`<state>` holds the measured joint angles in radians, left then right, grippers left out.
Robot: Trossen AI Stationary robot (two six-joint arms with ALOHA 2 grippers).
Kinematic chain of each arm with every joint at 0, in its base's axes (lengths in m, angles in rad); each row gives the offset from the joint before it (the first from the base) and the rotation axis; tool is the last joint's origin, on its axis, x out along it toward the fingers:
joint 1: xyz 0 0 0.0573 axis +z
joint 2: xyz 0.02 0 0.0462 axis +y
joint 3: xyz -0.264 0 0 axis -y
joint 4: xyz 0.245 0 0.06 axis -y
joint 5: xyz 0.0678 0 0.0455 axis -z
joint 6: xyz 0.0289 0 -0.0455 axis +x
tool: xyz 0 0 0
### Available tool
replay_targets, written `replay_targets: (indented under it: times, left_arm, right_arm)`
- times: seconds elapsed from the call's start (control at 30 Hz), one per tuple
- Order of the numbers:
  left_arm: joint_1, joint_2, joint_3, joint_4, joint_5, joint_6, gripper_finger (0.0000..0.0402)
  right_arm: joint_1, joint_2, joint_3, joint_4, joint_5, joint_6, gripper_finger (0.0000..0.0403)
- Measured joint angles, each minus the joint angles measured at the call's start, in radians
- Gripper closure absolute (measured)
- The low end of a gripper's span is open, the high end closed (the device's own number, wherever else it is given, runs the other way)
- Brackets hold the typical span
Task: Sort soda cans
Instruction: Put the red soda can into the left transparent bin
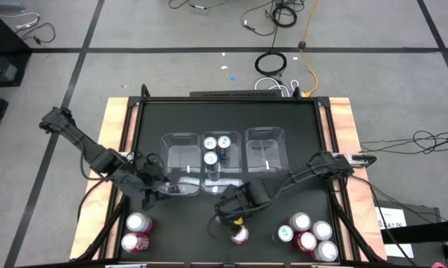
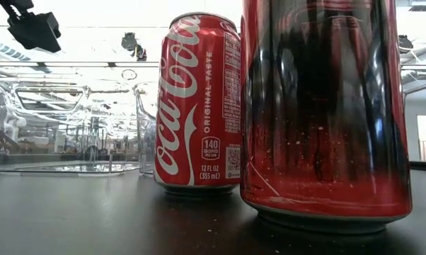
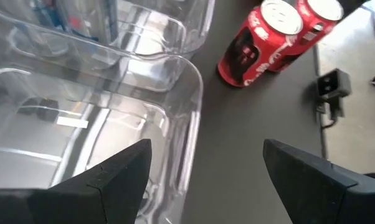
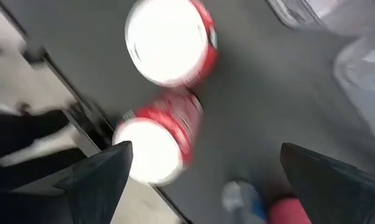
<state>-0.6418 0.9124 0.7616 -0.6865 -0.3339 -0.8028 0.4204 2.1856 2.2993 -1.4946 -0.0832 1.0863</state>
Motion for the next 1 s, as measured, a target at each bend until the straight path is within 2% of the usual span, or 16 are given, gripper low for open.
replay_targets:
  times: [0.13, 0.17, 0.3, 0.4, 0.53, 0.63, 0.73, 0.87, 1.0]
  left_arm:
    - [0.0, 0.021, 0.0, -0.001, -0.038, 0.0, 0.0084]
    - [0.0, 0.025, 0.0, 0.002, -0.041, 0.0, 0.0084]
    - [0.0, 0.038, 0.0, 0.072, -0.042, -0.003, 0.0084]
    - [0.001, 0.05, 0.0, 0.164, -0.042, -0.002, 0.0084]
    - [0.001, 0.089, 0.0, 0.289, -0.045, 0.038, 0.0084]
    - [0.004, 0.139, 0.0, 0.382, -0.052, 0.075, 0.0084]
    - [0.022, 0.206, 0.0, 0.493, -0.053, 0.12, 0.0084]
    - [0.059, 0.292, 0.028, 0.577, -0.054, 0.162, 0.0084]
    - [0.1, 0.364, 0.098, 0.569, -0.053, 0.189, 0.0084]
  right_arm:
    - [0.032, -0.031, 0.0, -0.066, 0.02, -0.041, 0.0003]
    - [0.046, -0.038, 0.0, -0.073, 0.054, -0.077, 0.0003]
    - [0.12, -0.065, 0.0, -0.074, 0.317, -0.174, 0.0003]
    - [0.175, -0.113, 0.0, -0.075, 0.428, -0.183, 0.0003]
    - [0.267, -0.19, -0.001, -0.076, 0.626, -0.182, 0.0003]
    - [0.33, -0.253, -0.038, -0.075, 0.713, -0.178, 0.0003]
    - [0.375, -0.328, -0.142, -0.075, 0.769, -0.106, 0.0003]
    - [0.412, -0.424, -0.378, -0.031, 0.805, 0.026, 0.0003]
    - [0.429, -0.559, -0.664, 0.192, 0.863, 0.054, 0.0003]
